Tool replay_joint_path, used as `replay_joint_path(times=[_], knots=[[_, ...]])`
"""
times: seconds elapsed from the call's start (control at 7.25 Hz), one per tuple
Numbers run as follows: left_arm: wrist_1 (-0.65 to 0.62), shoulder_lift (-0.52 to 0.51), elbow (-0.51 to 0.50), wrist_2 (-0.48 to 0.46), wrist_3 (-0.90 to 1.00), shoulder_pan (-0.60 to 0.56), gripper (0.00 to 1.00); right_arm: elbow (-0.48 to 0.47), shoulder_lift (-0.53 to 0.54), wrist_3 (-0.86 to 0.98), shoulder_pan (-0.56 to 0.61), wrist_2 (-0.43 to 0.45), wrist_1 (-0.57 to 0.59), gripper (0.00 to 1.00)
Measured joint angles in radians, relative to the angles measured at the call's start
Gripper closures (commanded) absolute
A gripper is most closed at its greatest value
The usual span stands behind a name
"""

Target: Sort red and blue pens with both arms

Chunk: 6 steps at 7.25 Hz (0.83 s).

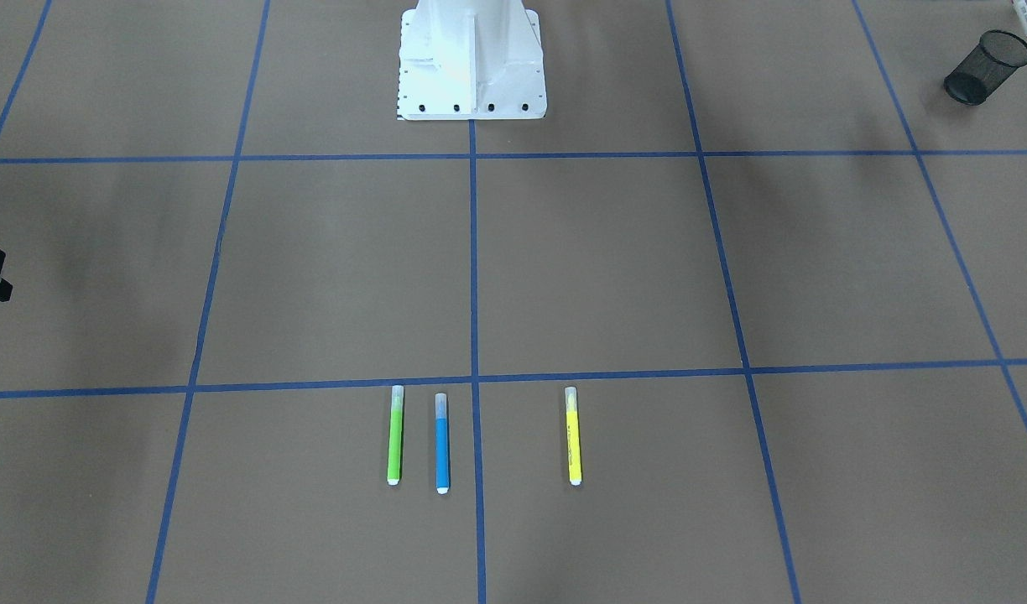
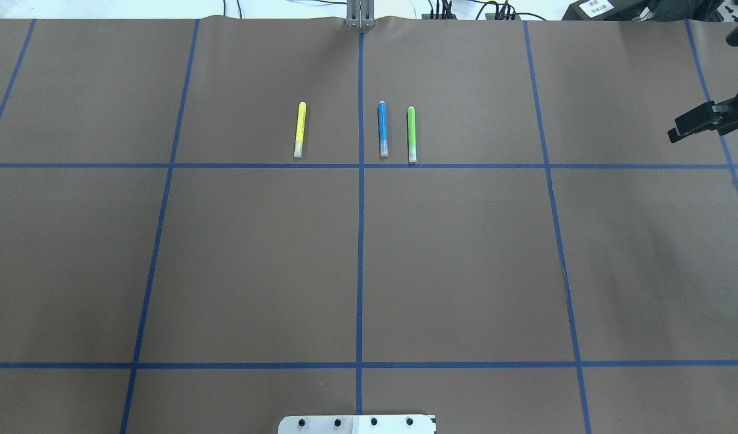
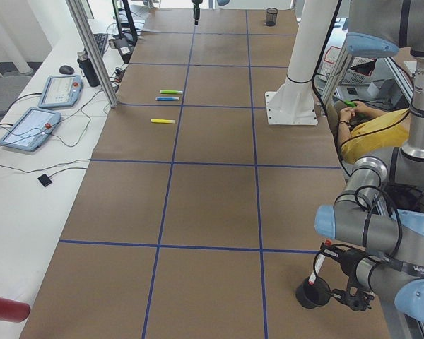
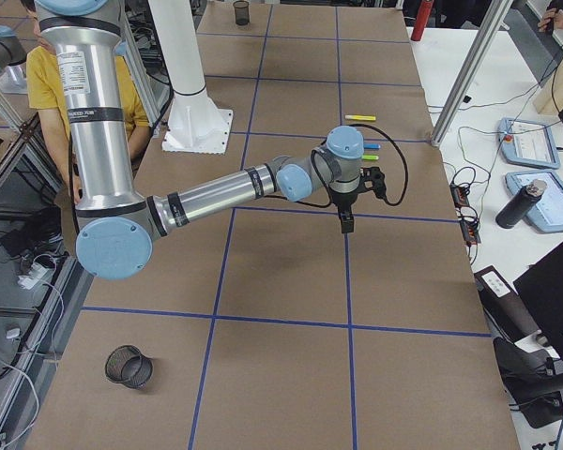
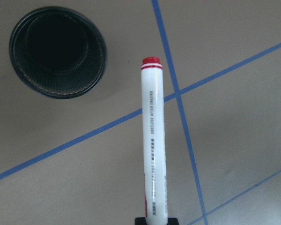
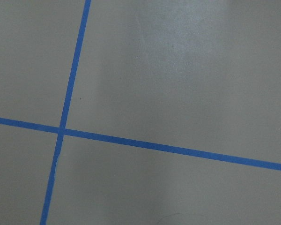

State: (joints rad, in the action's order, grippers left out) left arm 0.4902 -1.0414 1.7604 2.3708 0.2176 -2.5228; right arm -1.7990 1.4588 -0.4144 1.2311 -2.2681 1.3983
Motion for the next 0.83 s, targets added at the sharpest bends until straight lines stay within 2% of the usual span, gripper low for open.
replay_joint_path(times=[0.41,0.55,0.69,0.83], knots=[[-0.007,-0.079,-0.23,-0.051,-0.011,0.002,1.0,-0.002,0.0,0.0,-0.01,0.027,-0.018,0.0],[-0.007,-0.091,-0.259,-0.062,-0.012,0.0,0.43,-0.002,0.0,0.0,-0.011,0.029,-0.022,0.0],[-0.007,-0.096,-0.27,-0.065,-0.012,-0.002,0.0,-0.002,0.0,0.0,-0.011,0.03,-0.024,0.0],[-0.005,-0.099,-0.274,-0.066,-0.012,-0.004,0.0,-0.002,0.0,0.0,-0.013,0.033,-0.025,0.0]])
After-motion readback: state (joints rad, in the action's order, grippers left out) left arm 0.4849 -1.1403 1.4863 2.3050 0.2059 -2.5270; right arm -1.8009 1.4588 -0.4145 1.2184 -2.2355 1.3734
